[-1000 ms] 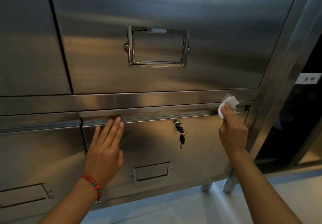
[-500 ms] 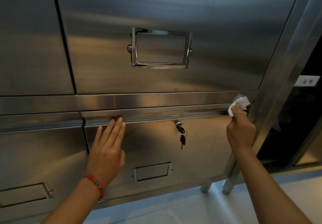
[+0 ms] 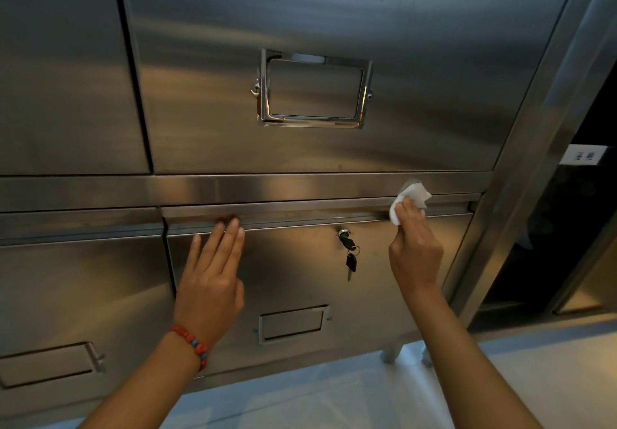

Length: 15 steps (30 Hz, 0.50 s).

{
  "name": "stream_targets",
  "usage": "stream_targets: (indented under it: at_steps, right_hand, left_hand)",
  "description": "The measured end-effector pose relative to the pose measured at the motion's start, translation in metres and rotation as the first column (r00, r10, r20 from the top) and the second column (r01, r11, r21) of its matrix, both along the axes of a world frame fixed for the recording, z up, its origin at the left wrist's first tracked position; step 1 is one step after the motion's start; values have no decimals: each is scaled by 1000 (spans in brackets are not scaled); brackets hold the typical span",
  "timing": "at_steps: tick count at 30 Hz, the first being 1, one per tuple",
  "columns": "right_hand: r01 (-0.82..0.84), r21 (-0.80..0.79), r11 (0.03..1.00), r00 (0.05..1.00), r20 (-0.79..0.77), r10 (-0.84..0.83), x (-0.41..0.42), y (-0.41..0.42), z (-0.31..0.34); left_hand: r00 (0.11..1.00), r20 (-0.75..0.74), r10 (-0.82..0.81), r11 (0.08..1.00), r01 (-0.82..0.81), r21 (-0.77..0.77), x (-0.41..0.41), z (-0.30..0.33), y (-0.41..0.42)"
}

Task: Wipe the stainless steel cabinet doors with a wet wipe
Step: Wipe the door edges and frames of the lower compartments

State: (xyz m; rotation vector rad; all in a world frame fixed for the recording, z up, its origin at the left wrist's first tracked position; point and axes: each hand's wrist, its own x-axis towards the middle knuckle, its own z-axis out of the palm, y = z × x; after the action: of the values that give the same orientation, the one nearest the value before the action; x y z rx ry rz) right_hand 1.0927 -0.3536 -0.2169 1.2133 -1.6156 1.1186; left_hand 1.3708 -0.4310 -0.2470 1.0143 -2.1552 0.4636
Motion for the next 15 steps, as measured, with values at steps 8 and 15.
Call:
stream_targets:
  at_steps: [8,15]
  right_hand:
    - [-64,-5,998,998,-23,64,25,-8,-2]
    - [-69,2,998,994,-88,69,47,-12,1]
  left_hand:
    - [1000,-6,-13,1000,13,16,0,2,2]
    - [1000,-10,-22,999,22,36,0,4,3]
